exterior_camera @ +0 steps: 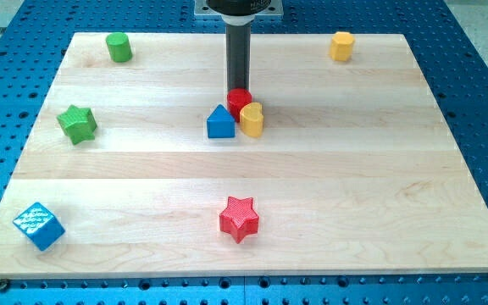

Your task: Place the hexagon above the triangle

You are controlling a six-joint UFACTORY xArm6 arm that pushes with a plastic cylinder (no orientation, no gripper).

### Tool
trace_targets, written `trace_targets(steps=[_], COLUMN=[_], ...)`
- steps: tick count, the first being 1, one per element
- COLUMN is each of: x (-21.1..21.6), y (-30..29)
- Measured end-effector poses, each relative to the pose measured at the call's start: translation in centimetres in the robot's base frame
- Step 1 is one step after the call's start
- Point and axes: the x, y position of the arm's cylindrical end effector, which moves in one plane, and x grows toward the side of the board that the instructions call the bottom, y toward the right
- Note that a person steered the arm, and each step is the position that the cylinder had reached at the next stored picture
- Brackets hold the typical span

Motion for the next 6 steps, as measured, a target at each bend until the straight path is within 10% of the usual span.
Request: trace_targets(steps=[6], x=[-0.8], y=[-0.1])
